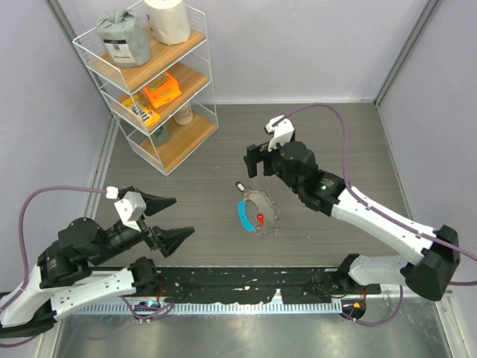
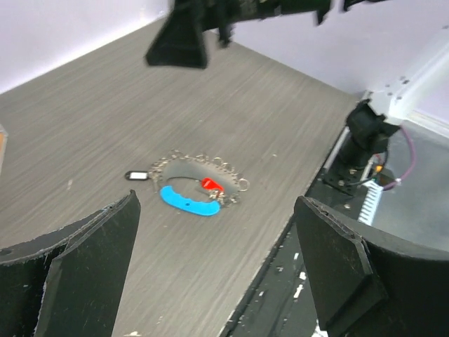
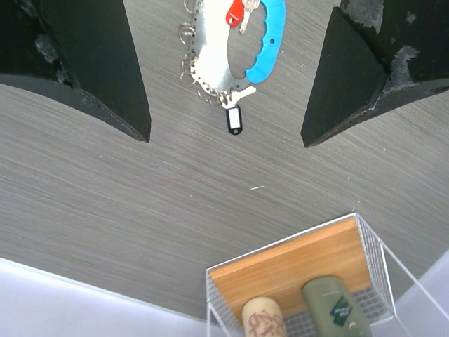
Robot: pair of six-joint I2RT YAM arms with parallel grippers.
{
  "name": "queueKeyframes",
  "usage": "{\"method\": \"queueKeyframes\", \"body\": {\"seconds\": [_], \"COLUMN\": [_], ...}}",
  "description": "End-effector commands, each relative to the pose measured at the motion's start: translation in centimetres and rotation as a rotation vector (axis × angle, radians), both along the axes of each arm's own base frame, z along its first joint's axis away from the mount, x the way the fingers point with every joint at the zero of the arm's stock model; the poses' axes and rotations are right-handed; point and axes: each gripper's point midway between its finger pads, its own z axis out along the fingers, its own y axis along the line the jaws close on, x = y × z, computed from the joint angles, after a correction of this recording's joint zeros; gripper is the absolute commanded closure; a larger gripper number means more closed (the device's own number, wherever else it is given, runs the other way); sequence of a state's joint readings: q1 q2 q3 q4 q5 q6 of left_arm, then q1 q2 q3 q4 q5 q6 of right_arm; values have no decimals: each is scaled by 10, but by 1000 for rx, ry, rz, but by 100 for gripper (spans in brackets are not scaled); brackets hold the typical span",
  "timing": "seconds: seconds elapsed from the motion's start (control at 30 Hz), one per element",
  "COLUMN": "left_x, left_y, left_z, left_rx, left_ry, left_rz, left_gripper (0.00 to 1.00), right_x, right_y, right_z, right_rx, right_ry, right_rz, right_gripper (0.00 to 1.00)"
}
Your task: Put the keys on the keyring
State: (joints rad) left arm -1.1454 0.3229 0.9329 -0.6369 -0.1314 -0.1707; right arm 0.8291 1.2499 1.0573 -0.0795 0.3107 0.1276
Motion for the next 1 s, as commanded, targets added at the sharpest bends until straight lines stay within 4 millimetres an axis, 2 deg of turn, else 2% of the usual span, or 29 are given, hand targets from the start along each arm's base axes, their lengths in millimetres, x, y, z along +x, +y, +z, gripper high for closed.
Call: {"method": "queueKeyframes", "body": {"seconds": [0.0, 0.23, 0.3, 0.47, 0.63, 0.77, 0.83, 0.97], "left_x": [21, 46, 49, 51, 54, 58, 59, 60], "left_y": [12, -2, -8, -21, -18, -15, -17, -17], "left_z": [9, 7, 8, 10, 9, 8, 10, 8], "left_rx": [31, 107, 102, 56, 67, 64, 64, 84], "left_ry": [-68, -110, -111, -107, -100, -92, -92, -82], "left_rz": [121, 203, 204, 188, 213, 246, 246, 251], "left_gripper": [0, 0, 0, 1, 0, 0, 0, 0], "right_x": [-13, -45, -53, -64, -77, -85, -92, -88], "right_y": [-43, -119, -131, -141, -136, -136, -126, -132], "right_z": [36, 57, 59, 66, 82, 83, 81, 85], "right_rx": [40, 77, 99, 173, 228, 204, 186, 246], "right_ry": [2, -78, -88, -93, -118, -159, -156, -137], "right_rz": [-144, -318, -337, -350, -257, -196, -115, -187], "right_gripper": [5, 5, 5, 5, 5, 5, 5, 5]}}
